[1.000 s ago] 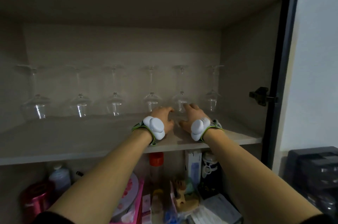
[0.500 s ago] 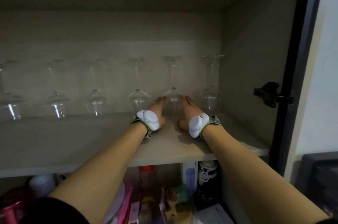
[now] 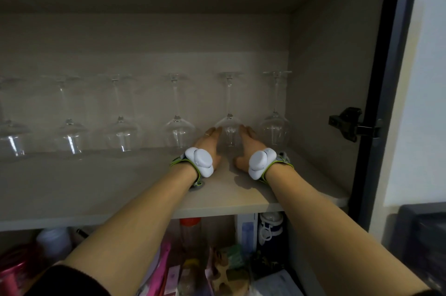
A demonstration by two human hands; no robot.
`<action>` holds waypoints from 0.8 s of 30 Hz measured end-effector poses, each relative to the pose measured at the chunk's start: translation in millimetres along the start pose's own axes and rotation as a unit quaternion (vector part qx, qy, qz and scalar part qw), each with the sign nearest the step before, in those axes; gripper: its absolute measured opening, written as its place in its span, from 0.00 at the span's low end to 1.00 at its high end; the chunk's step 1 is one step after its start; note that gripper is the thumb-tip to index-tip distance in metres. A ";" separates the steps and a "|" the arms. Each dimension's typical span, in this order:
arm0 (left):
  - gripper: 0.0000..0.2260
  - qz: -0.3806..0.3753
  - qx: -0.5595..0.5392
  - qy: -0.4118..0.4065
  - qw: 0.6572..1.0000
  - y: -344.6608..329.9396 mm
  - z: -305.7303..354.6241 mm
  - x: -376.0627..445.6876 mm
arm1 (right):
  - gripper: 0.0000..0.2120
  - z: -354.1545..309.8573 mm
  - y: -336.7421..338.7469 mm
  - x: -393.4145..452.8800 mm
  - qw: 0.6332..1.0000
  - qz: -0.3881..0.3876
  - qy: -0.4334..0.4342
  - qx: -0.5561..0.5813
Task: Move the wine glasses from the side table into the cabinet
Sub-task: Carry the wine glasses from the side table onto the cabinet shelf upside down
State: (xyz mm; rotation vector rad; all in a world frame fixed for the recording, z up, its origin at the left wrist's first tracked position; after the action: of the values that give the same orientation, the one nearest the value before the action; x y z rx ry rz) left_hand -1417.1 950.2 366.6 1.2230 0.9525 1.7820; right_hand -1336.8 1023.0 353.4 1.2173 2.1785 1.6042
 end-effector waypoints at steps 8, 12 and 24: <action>0.32 -0.012 -0.001 0.016 1.000 -3.1 -1.4 -0.9 | 0.42 0.1 -0.2 1.3 1.000 0.009 -0.008 0.006; 0.30 0.010 -0.018 0.019 1.000 3.8 3.5 -11.0 | 0.45 -1.0 -0.1 -2.3 1.000 0.028 0.000 0.009; 0.17 0.021 -0.011 0.021 0.999 32.4 3.4 -71.8 | 0.23 -39.6 8.4 -63.4 0.996 0.053 0.002 -0.070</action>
State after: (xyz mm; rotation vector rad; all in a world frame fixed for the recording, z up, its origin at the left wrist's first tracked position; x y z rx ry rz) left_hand -1401.3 873.0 368.5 1.2036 0.9342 1.8530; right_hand -1313.8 951.4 356.9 1.3096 1.9958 1.7680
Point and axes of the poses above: each hand's wrist, its own x-axis towards the middle knuckle, its own y-axis out of the back of the hand, z = x × y, the point moved 10 cm from there along x, towards the middle knuckle, and after that the axes turned 2 degrees about -y, right-handed, at the moved point
